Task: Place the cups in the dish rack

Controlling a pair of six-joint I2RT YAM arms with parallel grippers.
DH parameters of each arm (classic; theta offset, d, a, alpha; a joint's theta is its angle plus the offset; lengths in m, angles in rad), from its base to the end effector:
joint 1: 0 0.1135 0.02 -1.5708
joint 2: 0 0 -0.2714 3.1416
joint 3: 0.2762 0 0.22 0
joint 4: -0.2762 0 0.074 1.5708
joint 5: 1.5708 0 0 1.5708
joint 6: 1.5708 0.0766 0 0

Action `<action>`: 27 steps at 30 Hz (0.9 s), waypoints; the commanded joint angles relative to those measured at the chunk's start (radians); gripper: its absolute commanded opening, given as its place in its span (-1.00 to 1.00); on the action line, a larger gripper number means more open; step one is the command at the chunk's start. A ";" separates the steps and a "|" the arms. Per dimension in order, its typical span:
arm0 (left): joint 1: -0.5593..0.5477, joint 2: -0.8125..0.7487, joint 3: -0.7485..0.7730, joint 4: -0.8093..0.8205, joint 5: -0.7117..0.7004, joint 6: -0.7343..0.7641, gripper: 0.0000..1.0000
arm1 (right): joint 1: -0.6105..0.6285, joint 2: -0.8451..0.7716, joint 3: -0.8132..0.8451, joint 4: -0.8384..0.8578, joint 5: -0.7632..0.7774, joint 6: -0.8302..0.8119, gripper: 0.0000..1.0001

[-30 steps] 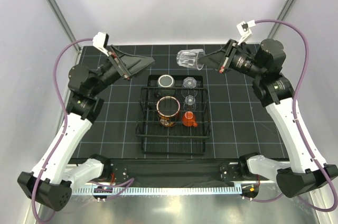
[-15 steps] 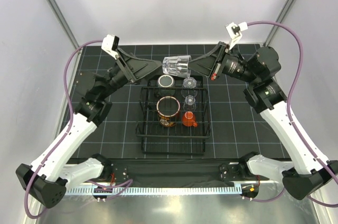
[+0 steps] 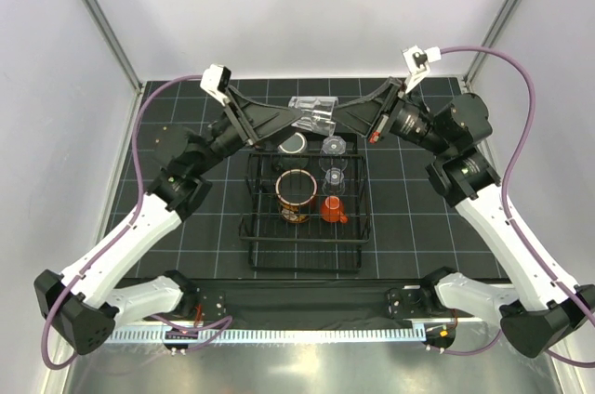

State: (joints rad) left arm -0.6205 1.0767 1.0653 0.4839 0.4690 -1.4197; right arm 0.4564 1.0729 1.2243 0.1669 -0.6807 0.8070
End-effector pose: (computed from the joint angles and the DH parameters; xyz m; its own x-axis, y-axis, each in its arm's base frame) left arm 0.1673 -0.1621 0.4748 -0.7807 -0.5259 -0.3374 0.4934 -0.1876 -0.8493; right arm 0.1739 0.1391 0.4850 -0.4406 0.4090 -0.7992 -0.8109 0.2007 0.5497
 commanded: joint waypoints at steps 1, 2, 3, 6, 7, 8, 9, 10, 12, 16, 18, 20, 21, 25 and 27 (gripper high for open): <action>-0.021 0.012 0.024 0.074 -0.016 -0.013 0.47 | 0.005 -0.019 -0.005 0.080 0.021 -0.020 -0.92; -0.022 0.018 0.022 0.079 -0.016 -0.018 0.46 | 0.007 -0.019 -0.008 0.086 0.018 -0.019 -0.92; -0.024 0.020 0.022 0.087 -0.021 -0.019 0.41 | 0.005 -0.022 -0.014 0.088 0.014 -0.020 -0.92; -0.025 0.023 0.024 0.104 -0.024 -0.021 0.37 | 0.005 -0.031 -0.029 0.094 0.001 -0.022 -0.92; -0.024 0.023 0.024 0.104 -0.024 -0.021 0.38 | 0.007 -0.033 -0.032 0.095 -0.002 -0.022 -0.92; -0.025 0.023 0.025 0.107 -0.026 -0.022 0.37 | 0.007 -0.036 -0.035 0.098 -0.005 -0.023 -0.92; -0.025 0.026 0.030 0.107 -0.024 -0.022 0.36 | 0.005 -0.037 -0.043 0.098 -0.005 -0.028 -0.92; -0.027 0.028 0.032 0.110 -0.026 -0.022 0.34 | 0.005 -0.041 -0.045 0.100 -0.005 -0.029 -0.92; -0.030 0.035 0.038 0.113 -0.024 -0.024 0.22 | 0.007 -0.039 -0.051 0.098 -0.005 -0.031 -0.92; -0.039 0.046 0.042 0.125 -0.018 -0.031 0.06 | 0.005 -0.034 -0.048 0.106 -0.011 -0.031 -0.92; -0.039 0.049 0.041 0.130 -0.020 -0.033 -0.16 | 0.005 -0.033 -0.042 0.106 -0.017 -0.032 -0.92; -0.039 0.051 0.042 0.134 -0.017 -0.031 -0.45 | 0.005 -0.034 -0.040 0.092 -0.020 -0.048 -0.92; -0.039 0.051 0.039 0.136 -0.016 -0.031 -0.57 | 0.005 -0.034 -0.039 0.083 -0.020 -0.054 -0.92; -0.039 0.051 0.033 0.136 -0.023 -0.016 -0.99 | 0.005 -0.039 -0.032 0.005 -0.003 -0.091 -0.92; -0.038 0.048 0.035 0.116 -0.026 -0.004 -0.99 | 0.007 -0.047 -0.028 -0.030 0.015 -0.124 -0.90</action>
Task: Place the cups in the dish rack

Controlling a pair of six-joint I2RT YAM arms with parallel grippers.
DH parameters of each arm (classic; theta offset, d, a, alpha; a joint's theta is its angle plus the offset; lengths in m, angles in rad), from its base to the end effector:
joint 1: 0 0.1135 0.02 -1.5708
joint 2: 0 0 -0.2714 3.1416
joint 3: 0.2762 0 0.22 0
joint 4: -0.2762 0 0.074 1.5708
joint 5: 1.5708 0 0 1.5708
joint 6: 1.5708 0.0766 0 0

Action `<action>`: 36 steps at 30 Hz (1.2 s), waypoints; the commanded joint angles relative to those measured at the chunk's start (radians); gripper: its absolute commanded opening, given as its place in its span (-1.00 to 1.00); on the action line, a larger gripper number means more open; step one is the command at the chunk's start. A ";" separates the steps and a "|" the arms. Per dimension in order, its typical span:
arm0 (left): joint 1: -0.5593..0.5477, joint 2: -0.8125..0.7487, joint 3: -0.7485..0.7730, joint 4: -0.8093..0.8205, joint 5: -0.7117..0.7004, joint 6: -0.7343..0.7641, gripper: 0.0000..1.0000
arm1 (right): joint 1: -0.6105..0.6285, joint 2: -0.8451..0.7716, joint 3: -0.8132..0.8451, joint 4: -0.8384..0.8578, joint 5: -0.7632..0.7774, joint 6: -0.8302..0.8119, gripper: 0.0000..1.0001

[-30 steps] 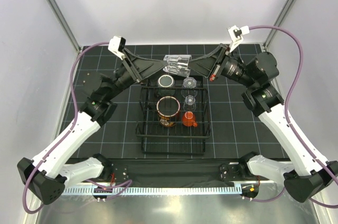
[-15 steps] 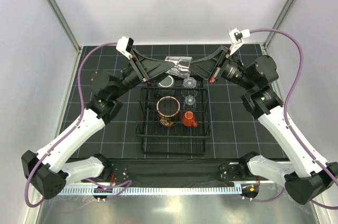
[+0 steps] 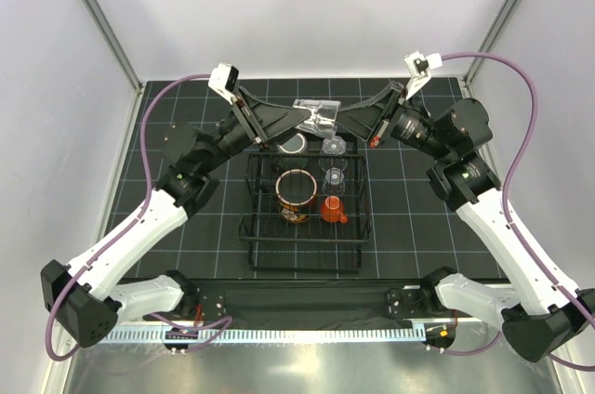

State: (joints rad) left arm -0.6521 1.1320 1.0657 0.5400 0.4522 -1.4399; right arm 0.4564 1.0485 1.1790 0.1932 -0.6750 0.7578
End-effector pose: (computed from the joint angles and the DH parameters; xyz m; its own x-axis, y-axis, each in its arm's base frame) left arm 0.1760 -0.1765 0.4702 -0.8003 -0.5110 -0.3138 0.4711 -0.2120 -0.8563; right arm 0.1706 0.1371 0.4783 -0.3946 0.4040 -0.8252 -0.8324 0.2230 0.5073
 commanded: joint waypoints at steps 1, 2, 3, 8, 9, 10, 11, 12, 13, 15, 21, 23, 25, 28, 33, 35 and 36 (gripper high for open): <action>-0.007 -0.009 0.039 0.039 -0.006 0.027 -0.99 | 0.005 -0.022 0.018 -0.086 0.015 -0.081 -0.89; -0.007 -0.012 0.059 0.014 -0.003 0.064 -0.99 | 0.005 -0.025 0.022 -0.101 0.026 -0.090 -0.83; -0.007 -0.015 0.072 -0.065 0.002 0.088 -0.99 | 0.005 -0.027 0.027 -0.157 0.053 -0.118 -0.72; -0.007 -0.038 0.209 -0.421 -0.033 0.343 -0.99 | 0.004 -0.025 0.119 -0.417 0.190 -0.265 -0.01; -0.006 -0.041 0.265 -0.487 -0.052 0.452 -0.99 | 0.004 -0.025 0.132 -0.457 0.221 -0.285 0.10; -0.007 -0.043 0.287 -0.608 -0.099 0.502 -0.99 | 0.002 -0.025 0.145 -0.535 0.285 -0.328 0.37; -0.006 -0.043 0.304 -0.648 -0.122 0.588 -1.00 | 0.004 -0.028 0.162 -0.570 0.325 -0.342 0.47; -0.004 -0.037 0.342 -0.684 -0.142 0.622 -1.00 | 0.001 -0.031 0.168 -0.630 0.359 -0.360 0.56; -0.001 -0.031 0.362 -0.728 -0.177 0.663 -1.00 | -0.001 -0.036 0.172 -0.658 0.389 -0.385 0.64; 0.008 -0.011 0.410 -0.851 -0.216 0.758 -1.00 | -0.008 -0.042 0.183 -0.707 0.477 -0.403 0.76; 0.042 0.086 0.557 -1.110 -0.430 0.961 -1.00 | -0.022 -0.111 0.168 -0.845 0.646 -0.482 0.78; 0.061 0.126 0.586 -1.153 -0.489 1.006 -1.00 | -0.025 -0.137 0.150 -0.856 0.657 -0.494 0.79; 0.100 0.146 0.586 -1.187 -0.506 1.024 -0.99 | -0.027 -0.145 0.139 -0.867 0.666 -0.497 0.79; 0.141 0.166 0.553 -1.187 -0.530 1.036 -0.99 | -0.028 -0.151 0.116 -0.876 0.670 -0.505 0.79; 0.183 0.192 0.466 -1.161 -0.523 1.043 -1.00 | -0.027 -0.139 0.079 -0.861 0.658 -0.491 0.79; 0.207 0.198 0.433 -1.135 -0.497 1.038 -1.00 | -0.027 -0.117 0.076 -0.854 0.625 -0.482 0.79; 0.219 0.198 0.400 -1.123 -0.480 1.030 -0.99 | -0.027 -0.107 0.076 -0.848 0.614 -0.471 0.79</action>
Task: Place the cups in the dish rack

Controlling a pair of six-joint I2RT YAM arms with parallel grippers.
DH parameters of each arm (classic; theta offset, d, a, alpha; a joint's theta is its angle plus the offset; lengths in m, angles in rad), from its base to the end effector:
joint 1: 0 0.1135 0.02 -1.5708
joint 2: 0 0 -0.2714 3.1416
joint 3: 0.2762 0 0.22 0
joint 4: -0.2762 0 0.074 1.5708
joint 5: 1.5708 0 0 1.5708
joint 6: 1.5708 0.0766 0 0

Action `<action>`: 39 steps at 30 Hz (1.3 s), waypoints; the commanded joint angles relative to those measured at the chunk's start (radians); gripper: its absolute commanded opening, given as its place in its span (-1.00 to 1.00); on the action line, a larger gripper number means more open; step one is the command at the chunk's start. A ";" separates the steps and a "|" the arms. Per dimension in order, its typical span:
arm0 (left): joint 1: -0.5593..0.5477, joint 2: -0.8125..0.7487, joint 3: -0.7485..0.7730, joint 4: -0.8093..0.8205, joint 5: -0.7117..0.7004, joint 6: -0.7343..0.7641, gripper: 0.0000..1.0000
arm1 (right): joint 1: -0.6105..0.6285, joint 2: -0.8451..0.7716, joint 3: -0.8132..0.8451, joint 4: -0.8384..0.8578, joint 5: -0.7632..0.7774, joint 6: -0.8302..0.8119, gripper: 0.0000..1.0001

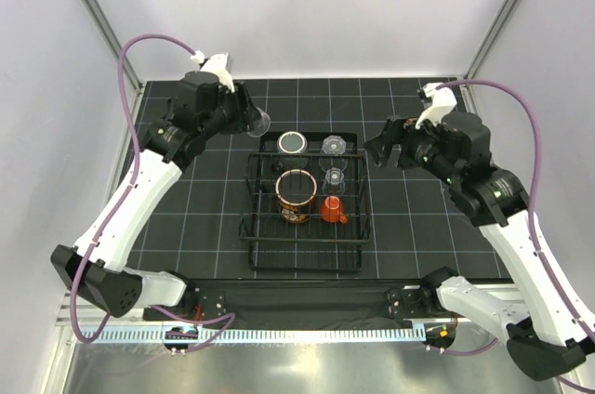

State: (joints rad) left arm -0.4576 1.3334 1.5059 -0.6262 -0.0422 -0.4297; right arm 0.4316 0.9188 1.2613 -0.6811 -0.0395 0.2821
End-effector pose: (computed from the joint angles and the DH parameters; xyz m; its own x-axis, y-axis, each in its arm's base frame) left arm 0.2613 -0.1251 0.4067 -0.5272 -0.2043 -0.8248 0.2066 0.9107 -0.3576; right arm 0.1591 0.0766 0.4068 -0.4156 0.1149 -0.9023 -0.3500 0.8954 0.2752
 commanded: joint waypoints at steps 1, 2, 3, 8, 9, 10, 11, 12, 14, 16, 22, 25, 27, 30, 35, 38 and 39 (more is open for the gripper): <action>0.054 -0.005 -0.062 0.071 0.036 0.010 -1.00 | -0.004 0.043 -0.002 0.031 -0.051 0.012 0.79; 0.069 -0.008 -0.082 0.088 0.082 -0.001 -1.00 | -0.002 0.057 0.001 0.035 -0.063 0.018 0.79; 0.079 -0.011 -0.117 0.101 0.094 -0.023 -1.00 | -0.004 0.072 0.009 0.040 -0.077 0.023 0.79; 0.100 0.015 -0.164 0.155 0.120 -0.058 -1.00 | -0.004 0.207 0.125 0.031 -0.112 0.043 0.79; 0.100 0.032 -0.170 0.166 0.126 -0.072 -0.99 | -0.004 0.233 0.148 0.019 -0.112 0.039 0.78; 0.100 0.045 -0.179 0.174 0.128 -0.076 -1.00 | -0.004 0.253 0.202 0.002 -0.111 0.040 0.78; 0.100 0.059 -0.179 0.183 0.137 -0.080 -1.00 | -0.004 0.290 0.225 -0.024 -0.100 0.037 0.78; 0.100 0.070 -0.179 0.183 0.137 -0.080 -1.00 | -0.004 0.301 0.243 -0.032 -0.093 0.037 0.77; 0.100 0.111 -0.182 0.184 0.119 -0.080 -1.00 | -0.004 0.307 0.263 -0.034 -0.086 0.035 0.77; 0.100 0.134 -0.181 0.186 0.096 -0.073 -1.00 | -0.007 0.304 0.268 -0.029 -0.077 0.035 0.77; 0.100 0.147 -0.182 0.261 0.198 -0.061 -1.00 | -0.025 0.295 0.254 -0.049 -0.073 0.025 0.77; 0.099 0.173 -0.150 0.282 0.309 -0.058 -0.99 | -0.034 0.278 0.233 -0.035 -0.082 0.025 0.77; 0.100 0.209 -0.118 0.296 0.381 -0.049 -1.00 | -0.039 0.273 0.227 -0.031 -0.086 0.023 0.78; 0.100 0.289 -0.061 0.251 0.536 -0.038 -1.00 | -0.044 0.267 0.222 -0.032 -0.100 0.019 0.78; 0.097 0.351 -0.041 0.226 0.623 -0.041 -0.99 | -0.051 0.244 0.205 -0.034 -0.109 0.015 0.78; 0.088 0.355 -0.056 0.241 0.633 -0.046 -1.00 | -0.056 0.223 0.173 -0.018 -0.112 0.020 0.78; 0.076 0.355 -0.058 0.249 0.630 -0.046 -1.00 | -0.056 0.216 0.156 -0.014 -0.114 0.019 0.78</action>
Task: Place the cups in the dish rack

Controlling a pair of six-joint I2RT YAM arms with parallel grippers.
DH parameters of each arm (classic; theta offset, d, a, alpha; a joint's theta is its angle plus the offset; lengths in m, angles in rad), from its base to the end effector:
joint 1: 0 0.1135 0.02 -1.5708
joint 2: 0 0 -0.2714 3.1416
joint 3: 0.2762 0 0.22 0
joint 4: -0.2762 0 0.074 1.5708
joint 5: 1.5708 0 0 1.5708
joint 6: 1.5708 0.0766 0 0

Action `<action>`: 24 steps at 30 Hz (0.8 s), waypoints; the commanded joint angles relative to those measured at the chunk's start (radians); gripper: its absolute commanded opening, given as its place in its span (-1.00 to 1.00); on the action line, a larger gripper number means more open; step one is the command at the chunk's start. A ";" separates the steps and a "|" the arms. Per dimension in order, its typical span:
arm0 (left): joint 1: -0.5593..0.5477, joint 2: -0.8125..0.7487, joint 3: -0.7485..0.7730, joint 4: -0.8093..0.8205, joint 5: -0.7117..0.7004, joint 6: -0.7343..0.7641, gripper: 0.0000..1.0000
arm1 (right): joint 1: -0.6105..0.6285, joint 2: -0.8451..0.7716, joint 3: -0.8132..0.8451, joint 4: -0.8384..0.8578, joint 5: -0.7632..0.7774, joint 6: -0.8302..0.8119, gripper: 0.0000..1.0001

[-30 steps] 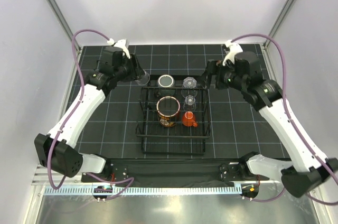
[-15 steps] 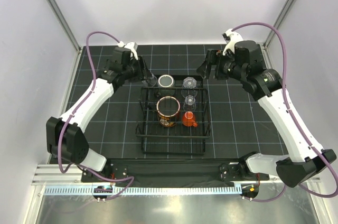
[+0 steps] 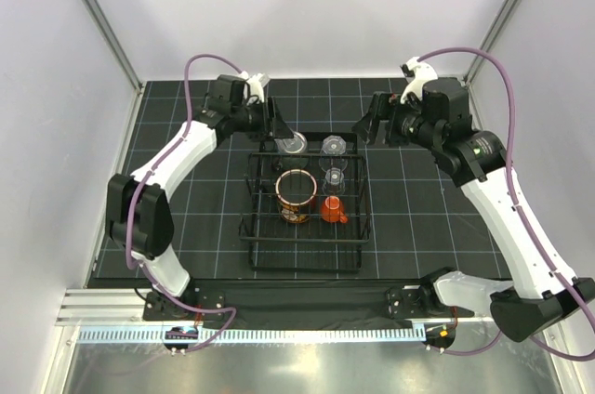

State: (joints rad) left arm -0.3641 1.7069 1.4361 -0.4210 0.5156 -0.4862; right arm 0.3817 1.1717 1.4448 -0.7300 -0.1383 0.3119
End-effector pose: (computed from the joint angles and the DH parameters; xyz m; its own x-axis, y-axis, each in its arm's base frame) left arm 0.3464 -0.1724 0.2939 -0.8376 -0.1158 -0.5339 0.3091 0.7054 -0.6379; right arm 0.2157 0.0980 0.4123 -0.5381 0.1115 -0.8355 -0.3348 0.8814 0.3333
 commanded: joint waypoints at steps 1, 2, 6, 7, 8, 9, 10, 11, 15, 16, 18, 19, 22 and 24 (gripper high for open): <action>-0.024 -0.018 0.012 0.047 0.066 0.015 -1.00 | -0.007 -0.040 -0.034 0.038 -0.015 -0.008 0.78; -0.029 -0.015 0.014 0.047 0.061 0.014 -1.00 | -0.010 -0.040 -0.038 0.043 -0.020 -0.005 0.78; -0.058 -0.009 0.020 0.054 0.041 0.006 -0.99 | -0.010 -0.041 -0.047 0.044 -0.035 -0.002 0.78; -0.062 -0.010 0.021 0.056 0.041 0.008 -0.99 | -0.012 -0.044 -0.049 0.044 -0.034 -0.004 0.78; -0.068 -0.006 0.023 0.059 0.040 0.006 -1.00 | -0.012 -0.044 -0.049 0.044 -0.034 -0.005 0.78; -0.076 -0.004 0.024 0.057 0.026 0.006 -1.00 | -0.015 -0.049 -0.046 0.044 -0.034 -0.005 0.78; -0.085 -0.001 0.027 0.057 0.026 0.008 -1.00 | -0.014 -0.050 -0.049 0.044 -0.032 -0.007 0.78; -0.090 0.008 0.029 0.057 0.029 0.005 -1.00 | -0.017 -0.052 -0.049 0.043 -0.030 -0.008 0.78; -0.101 0.023 0.033 0.047 0.028 0.005 -0.99 | -0.023 -0.061 -0.055 0.040 -0.030 -0.011 0.78; -0.101 0.023 0.035 0.042 0.026 0.006 -0.99 | -0.024 -0.063 -0.058 0.038 -0.030 -0.010 0.78; -0.102 0.028 0.029 0.036 0.041 0.008 -1.00 | -0.026 -0.069 -0.066 0.043 -0.030 -0.010 0.78; -0.105 0.028 0.026 0.033 0.050 0.009 -1.00 | -0.027 -0.070 -0.069 0.044 -0.032 -0.011 0.78; -0.113 0.023 0.009 0.024 0.083 0.014 -1.00 | -0.029 -0.072 -0.072 0.046 -0.038 -0.005 0.78; -0.119 0.017 -0.003 0.021 0.093 0.017 -0.99 | -0.030 -0.072 -0.072 0.046 -0.041 -0.004 0.78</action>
State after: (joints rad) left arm -0.4717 1.7439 1.4345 -0.4164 0.5537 -0.4862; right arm 0.3576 1.1202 1.3731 -0.7258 -0.1642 0.3122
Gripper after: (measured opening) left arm 0.506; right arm 0.889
